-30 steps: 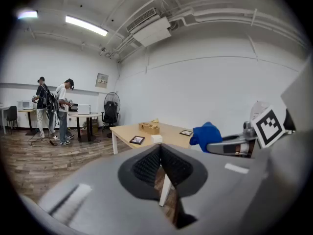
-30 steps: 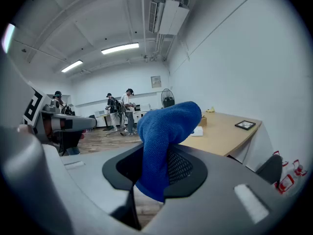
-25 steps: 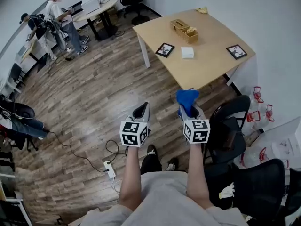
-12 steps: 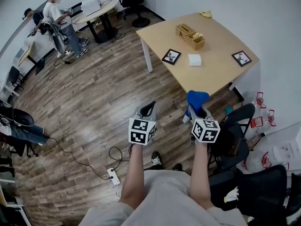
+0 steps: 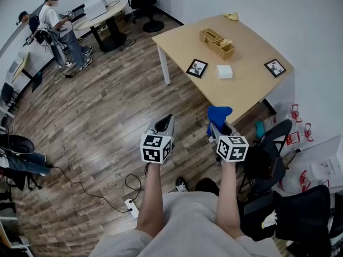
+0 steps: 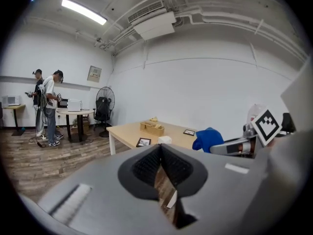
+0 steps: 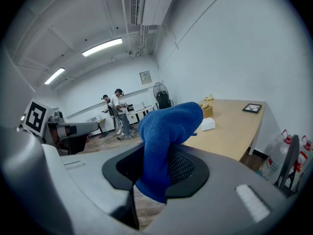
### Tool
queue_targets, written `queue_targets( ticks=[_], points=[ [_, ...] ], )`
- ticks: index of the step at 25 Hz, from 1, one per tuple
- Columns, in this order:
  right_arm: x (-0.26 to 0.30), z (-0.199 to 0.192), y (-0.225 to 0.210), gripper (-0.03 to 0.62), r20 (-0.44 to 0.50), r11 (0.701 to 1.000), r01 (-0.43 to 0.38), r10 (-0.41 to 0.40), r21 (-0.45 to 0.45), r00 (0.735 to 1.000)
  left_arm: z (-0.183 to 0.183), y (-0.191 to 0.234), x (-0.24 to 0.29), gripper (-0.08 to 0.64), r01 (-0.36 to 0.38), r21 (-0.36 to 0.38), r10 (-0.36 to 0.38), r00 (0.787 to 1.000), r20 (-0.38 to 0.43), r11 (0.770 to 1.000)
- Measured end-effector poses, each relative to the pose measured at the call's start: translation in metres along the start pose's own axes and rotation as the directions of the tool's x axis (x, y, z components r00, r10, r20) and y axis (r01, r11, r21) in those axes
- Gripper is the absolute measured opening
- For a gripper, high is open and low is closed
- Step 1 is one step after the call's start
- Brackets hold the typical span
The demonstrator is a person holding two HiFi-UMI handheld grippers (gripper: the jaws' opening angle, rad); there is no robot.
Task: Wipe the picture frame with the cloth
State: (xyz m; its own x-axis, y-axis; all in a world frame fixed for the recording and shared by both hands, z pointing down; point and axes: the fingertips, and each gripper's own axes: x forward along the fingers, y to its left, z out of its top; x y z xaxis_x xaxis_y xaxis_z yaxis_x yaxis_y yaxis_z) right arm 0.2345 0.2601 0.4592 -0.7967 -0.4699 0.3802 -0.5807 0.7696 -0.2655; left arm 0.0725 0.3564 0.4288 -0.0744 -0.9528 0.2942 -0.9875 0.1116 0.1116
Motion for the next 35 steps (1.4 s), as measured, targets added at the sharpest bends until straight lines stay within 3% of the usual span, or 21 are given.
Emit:
queue_targets(
  ticks=[4, 14, 21, 26, 35],
  points=[
    [0.01, -0.004, -0.006, 0.106, -0.021, 1.0, 0.026, -0.026, 0.001, 0.999, -0.012, 0.011, 0.008, 0.052, 0.008, -0.023, -0.008, 1.0, -0.017, 1.0],
    [0.079, 0.03, -0.02, 0.106, -0.022, 1.0, 0.006, -0.007, -0.027, 1.0, 0.007, 0.058, 0.064, 0.052, -0.017, -0.037, 0.017, 1.0, -0.01, 0.999],
    [0.151, 0.071, -0.05, 0.106, -0.061, 0.998, -0.014, 0.01, -0.065, 0.998, 0.041, 0.093, 0.141, 0.052, -0.036, -0.04, 0.035, 0.999, -0.016, 0.999],
    [0.206, 0.106, -0.076, 0.106, -0.089, 0.994, -0.046, 0.037, -0.102, 0.995, 0.067, 0.097, 0.211, 0.052, -0.021, 0.004, 0.021, 0.999, -0.047, 1.0],
    [0.282, 0.142, -0.141, 0.106, -0.152, 0.993, -0.056, 0.039, -0.104, 0.988, 0.093, 0.127, 0.302, 0.052, -0.079, -0.021, 0.077, 0.995, -0.056, 0.997]
  ],
)
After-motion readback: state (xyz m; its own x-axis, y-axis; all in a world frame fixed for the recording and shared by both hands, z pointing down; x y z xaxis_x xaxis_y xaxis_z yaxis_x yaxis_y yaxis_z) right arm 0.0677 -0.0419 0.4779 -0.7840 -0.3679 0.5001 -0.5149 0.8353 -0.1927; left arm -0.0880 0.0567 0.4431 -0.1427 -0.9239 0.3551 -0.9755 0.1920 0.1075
